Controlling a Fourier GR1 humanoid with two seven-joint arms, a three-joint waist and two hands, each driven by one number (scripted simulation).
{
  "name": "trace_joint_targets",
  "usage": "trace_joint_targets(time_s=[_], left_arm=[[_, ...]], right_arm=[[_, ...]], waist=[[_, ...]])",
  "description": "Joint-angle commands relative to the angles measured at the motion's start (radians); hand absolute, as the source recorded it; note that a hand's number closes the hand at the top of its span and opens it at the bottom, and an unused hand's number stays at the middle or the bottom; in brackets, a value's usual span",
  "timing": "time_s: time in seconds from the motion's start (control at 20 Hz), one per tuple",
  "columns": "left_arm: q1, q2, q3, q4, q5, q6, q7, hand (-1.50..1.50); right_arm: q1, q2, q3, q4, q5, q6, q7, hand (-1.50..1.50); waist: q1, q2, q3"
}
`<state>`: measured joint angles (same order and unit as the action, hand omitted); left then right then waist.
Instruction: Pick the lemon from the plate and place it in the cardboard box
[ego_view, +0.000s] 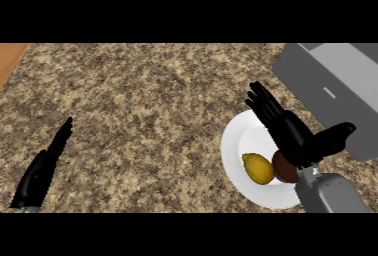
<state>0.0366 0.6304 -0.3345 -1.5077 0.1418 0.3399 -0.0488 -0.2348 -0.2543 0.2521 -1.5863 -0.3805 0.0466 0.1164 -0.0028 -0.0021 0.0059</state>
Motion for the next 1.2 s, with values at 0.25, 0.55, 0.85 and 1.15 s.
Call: trace_joint_targets(time_s=[0.25,0.55,0.85,1.15], left_arm=[[-0.186,-0.113,-0.063,-0.092,0.046,-0.118,0.017,0.0],[-0.186,-0.165,-0.098,-0.068,0.068,-0.133,0.03,0.0],[-0.296,-0.218,-0.092,0.003,0.055,-0.153,0.072,0.0],[-0.286,-0.243,-0.085,0.005,0.05,-0.179,0.066,0.0]], right_arm=[[0.154,-0.026,0.067,0.091,0.074,-0.122,0.258,-1.5],[0.135,-0.331,0.229,0.049,0.582,-0.108,0.072,-1.5],[0.199,-0.489,0.217,-0.214,0.705,-0.106,0.153,-1.5],[0.158,-0.628,0.095,-0.487,0.458,0.186,0.438,-1.5]], waist=[[-0.038,0.003,-0.008],[-0.047,-0.002,-0.01],[-0.035,-0.001,-0.008],[-0.013,-0.001,-0.008]])
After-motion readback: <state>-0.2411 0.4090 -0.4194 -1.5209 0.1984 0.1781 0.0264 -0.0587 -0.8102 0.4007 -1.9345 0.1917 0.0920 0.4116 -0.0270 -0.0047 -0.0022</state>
